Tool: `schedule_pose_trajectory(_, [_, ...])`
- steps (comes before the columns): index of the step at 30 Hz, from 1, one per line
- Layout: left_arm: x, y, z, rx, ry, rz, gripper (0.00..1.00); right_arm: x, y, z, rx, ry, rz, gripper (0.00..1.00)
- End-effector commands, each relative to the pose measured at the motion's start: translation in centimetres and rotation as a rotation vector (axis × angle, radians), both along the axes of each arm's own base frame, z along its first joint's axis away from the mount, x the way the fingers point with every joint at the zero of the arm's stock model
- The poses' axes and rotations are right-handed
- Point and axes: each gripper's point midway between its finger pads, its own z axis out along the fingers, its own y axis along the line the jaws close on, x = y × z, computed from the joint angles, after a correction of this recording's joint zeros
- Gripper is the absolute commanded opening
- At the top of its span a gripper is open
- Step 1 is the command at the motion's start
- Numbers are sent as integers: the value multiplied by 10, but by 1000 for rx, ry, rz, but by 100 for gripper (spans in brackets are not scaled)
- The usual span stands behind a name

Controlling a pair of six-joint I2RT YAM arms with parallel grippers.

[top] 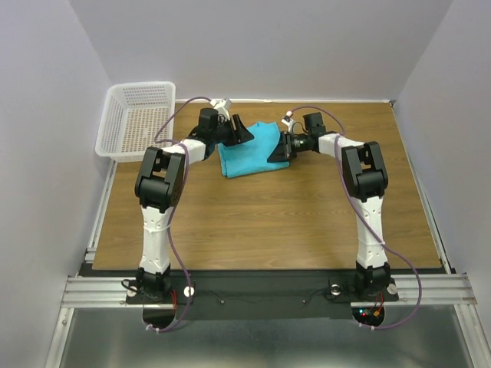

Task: Fold and stack the t-shirts
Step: Fold the tshirt

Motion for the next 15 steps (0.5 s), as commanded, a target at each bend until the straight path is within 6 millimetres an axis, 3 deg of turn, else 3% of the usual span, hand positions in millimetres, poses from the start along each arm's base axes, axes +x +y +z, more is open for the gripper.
schedule_pose_trajectory(1, [27, 2, 29, -87, -49, 21, 63, 7, 7, 25, 50, -16, 11, 18])
schedule_pose_trajectory(6, [47, 34, 0, -135, 49, 130, 62, 1, 0, -5, -23, 50, -50, 16])
schedule_pose_trajectory(15, [69, 76, -30, -166, 125, 215, 61, 2, -12, -25, -123, 85, -128, 13])
